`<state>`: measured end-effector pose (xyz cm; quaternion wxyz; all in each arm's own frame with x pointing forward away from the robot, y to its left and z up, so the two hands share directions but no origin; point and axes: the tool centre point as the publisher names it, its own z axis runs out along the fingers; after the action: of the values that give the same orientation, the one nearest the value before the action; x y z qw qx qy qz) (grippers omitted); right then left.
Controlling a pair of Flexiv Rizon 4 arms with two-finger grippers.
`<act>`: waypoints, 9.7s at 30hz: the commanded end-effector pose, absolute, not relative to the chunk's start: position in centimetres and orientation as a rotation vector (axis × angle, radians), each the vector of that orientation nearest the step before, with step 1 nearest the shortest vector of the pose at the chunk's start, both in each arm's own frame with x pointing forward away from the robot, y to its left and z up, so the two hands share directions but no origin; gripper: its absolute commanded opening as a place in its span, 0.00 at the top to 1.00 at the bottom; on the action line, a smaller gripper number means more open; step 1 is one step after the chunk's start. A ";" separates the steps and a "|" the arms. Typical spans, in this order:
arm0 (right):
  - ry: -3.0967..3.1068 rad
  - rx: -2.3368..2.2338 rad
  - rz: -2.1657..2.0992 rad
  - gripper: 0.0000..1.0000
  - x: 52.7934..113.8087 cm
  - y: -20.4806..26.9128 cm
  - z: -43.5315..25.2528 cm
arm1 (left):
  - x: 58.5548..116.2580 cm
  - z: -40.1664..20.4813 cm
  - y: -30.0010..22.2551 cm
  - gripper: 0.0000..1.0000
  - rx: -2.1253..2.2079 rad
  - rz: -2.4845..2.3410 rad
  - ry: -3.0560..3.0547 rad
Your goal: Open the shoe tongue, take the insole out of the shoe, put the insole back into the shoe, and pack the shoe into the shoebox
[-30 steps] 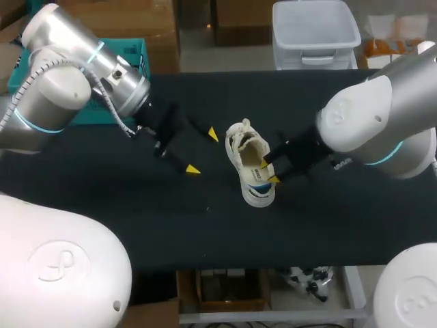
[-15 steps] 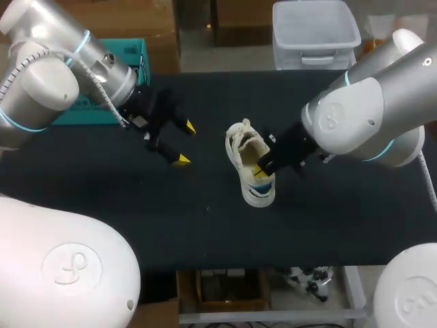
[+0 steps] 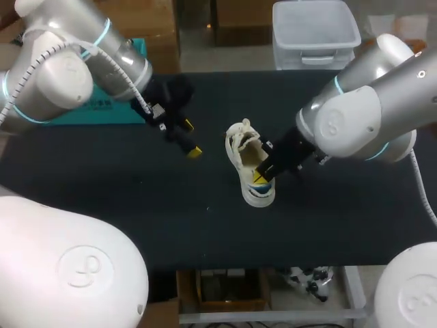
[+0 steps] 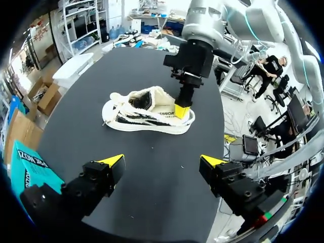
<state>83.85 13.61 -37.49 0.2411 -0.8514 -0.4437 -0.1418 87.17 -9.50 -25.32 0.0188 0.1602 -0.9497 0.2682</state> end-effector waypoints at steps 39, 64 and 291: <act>-1.487 -2.337 -0.346 0.66 82.1 8.3 -29.9 | 84.7 -26.2 -8.5 0.00 1.102 0.424 -2.746; -1.834 -2.185 -0.353 0.00 83.0 6.0 -29.6 | 85.1 -26.4 -10.7 0.00 1.502 0.286 -2.693; -3.084 -0.520 -0.240 0.00 86.7 -9.5 -30.9 | 122.0 -25.0 23.1 0.00 0.240 0.069 -3.326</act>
<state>86.73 -9.40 -30.93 0.0022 -0.1660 -0.9832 -0.0757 124.55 23.22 -27.28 -0.0799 0.0739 -0.9938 0.0209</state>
